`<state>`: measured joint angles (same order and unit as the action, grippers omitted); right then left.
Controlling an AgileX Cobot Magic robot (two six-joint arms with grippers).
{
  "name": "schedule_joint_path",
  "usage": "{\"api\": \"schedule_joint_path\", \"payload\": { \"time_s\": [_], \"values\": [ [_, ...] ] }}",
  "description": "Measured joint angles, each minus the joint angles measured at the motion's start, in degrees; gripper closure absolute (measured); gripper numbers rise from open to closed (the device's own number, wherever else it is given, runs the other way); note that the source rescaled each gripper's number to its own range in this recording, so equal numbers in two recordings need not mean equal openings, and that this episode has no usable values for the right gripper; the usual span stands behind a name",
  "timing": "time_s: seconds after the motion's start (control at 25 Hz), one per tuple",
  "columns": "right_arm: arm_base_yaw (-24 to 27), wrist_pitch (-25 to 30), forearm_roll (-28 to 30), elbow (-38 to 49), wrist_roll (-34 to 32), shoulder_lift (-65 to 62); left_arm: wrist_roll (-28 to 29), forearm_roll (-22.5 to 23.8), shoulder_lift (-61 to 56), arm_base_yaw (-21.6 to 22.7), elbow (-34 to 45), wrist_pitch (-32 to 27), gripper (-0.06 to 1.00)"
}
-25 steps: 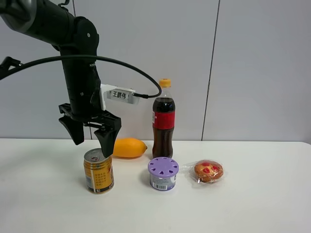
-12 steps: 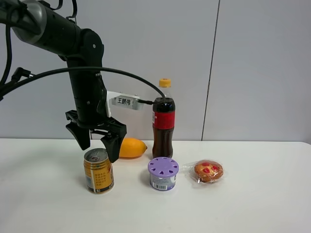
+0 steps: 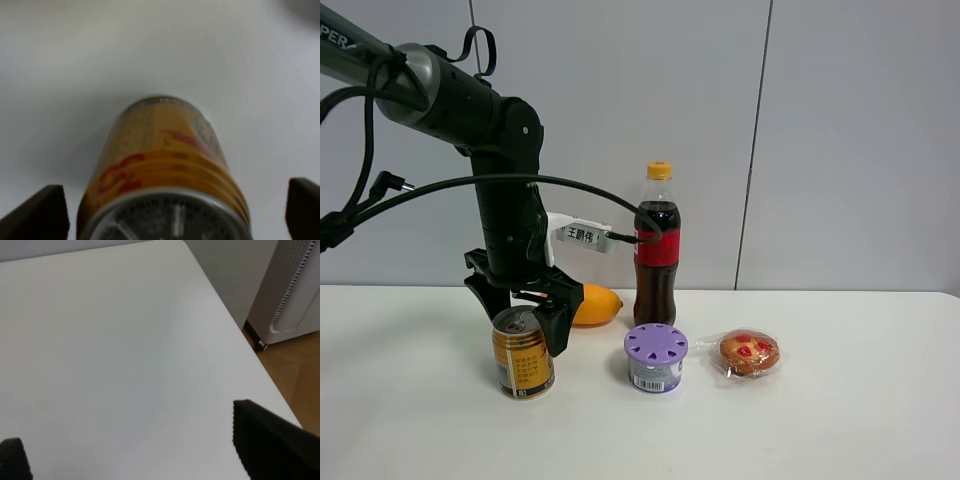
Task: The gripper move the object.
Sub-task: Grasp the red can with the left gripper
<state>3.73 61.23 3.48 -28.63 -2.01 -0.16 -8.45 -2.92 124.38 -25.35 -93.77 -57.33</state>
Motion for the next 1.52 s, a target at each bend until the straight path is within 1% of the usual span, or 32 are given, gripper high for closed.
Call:
{"api": "schedule_joint_path", "payload": {
  "time_s": [0.2, 0.48, 0.8, 1.12, 1.2, 1.28, 1.36, 1.48, 1.52],
  "values": [
    [0.0, 0.0, 0.0, 0.0, 0.0, 0.0, -1.0, 0.0, 0.1, 0.0, 0.0, 1.5, -0.06],
    [0.0, 0.0, 0.0, 0.0, 0.0, 0.0, -1.9, 0.1, 1.7, 0.0, 0.0, 1.6, -0.06],
    [0.0, 0.0, 0.0, 0.0, 0.0, 0.0, -1.9, 2.9, 3.2, 0.0, 0.0, 1.9, -0.06],
    [0.0, 0.0, 0.0, 0.0, 0.0, 0.0, -1.9, 2.9, 3.6, 0.0, 0.0, 2.7, -0.06],
    [0.0, 0.0, 0.0, 0.0, 0.0, 0.0, -1.9, 2.9, 3.6, 0.0, 0.0, 2.8, -0.03],
    [0.0, 0.0, 0.0, 0.0, 0.0, 0.0, -2.0, 2.9, 3.6, 0.0, 0.0, 2.8, 0.06],
    [0.0, 0.0, 0.0, 0.0, 0.0, 0.0, -2.2, 2.9, 3.6, 0.0, 0.0, 2.8, 0.26],
    [0.0, 0.0, 0.0, 0.0, 0.0, 0.0, -2.6, 2.9, 3.6, 0.0, 0.0, 2.8, 0.6],
    [0.0, 0.0, 0.0, 0.0, 0.0, 0.0, -2.6, 2.9, 3.6, 0.0, 0.0, 2.8, 0.67]
  ]
}}
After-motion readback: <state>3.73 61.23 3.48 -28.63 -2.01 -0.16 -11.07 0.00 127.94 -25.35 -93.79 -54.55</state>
